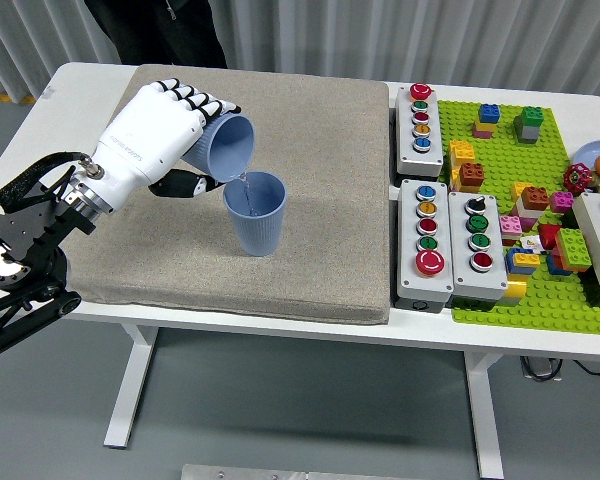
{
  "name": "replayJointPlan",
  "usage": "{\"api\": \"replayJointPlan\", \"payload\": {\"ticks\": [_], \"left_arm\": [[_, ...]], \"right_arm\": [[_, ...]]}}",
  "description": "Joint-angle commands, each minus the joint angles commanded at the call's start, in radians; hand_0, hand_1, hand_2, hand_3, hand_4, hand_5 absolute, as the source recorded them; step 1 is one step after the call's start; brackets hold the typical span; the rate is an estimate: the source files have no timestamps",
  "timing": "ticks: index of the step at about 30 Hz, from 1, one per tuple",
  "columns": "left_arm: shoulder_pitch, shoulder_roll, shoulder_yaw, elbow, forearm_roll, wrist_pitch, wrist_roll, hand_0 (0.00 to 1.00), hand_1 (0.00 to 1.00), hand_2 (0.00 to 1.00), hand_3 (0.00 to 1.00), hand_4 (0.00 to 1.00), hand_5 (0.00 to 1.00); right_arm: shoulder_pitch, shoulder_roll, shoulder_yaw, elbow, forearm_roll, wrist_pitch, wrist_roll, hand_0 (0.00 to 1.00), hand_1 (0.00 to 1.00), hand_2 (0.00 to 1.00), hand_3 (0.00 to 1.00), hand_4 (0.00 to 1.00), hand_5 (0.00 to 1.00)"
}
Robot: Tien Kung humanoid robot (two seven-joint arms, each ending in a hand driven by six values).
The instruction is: Pick cup pour cup place
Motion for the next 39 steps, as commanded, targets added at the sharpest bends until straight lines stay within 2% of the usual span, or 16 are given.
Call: {"api": "replayJointPlan", "payload": {"ticks": [16, 39], "left_arm": [[-0.043, 0.020, 0.037, -0.007, 0.008, -0.013, 0.007, 0.564, 0.571, 0.691, 0.660, 0.684, 0.199], [-0.071, 0.034, 0.065, -0.022, 0.011, -0.015, 0.021, 0.562, 0.575, 0.686, 0.655, 0.680, 0.198]], "right_arm": [[0.007, -0.002, -0.003, -0.001, 0.006, -0.002, 0.003, 0.702, 0.630, 0.555, 0.566, 0.002, 0.019], [0.008, -0.003, -0.005, -0.001, 0.007, -0.004, 0.003, 0.702, 0.631, 0.555, 0.565, 0.002, 0.019]]}}
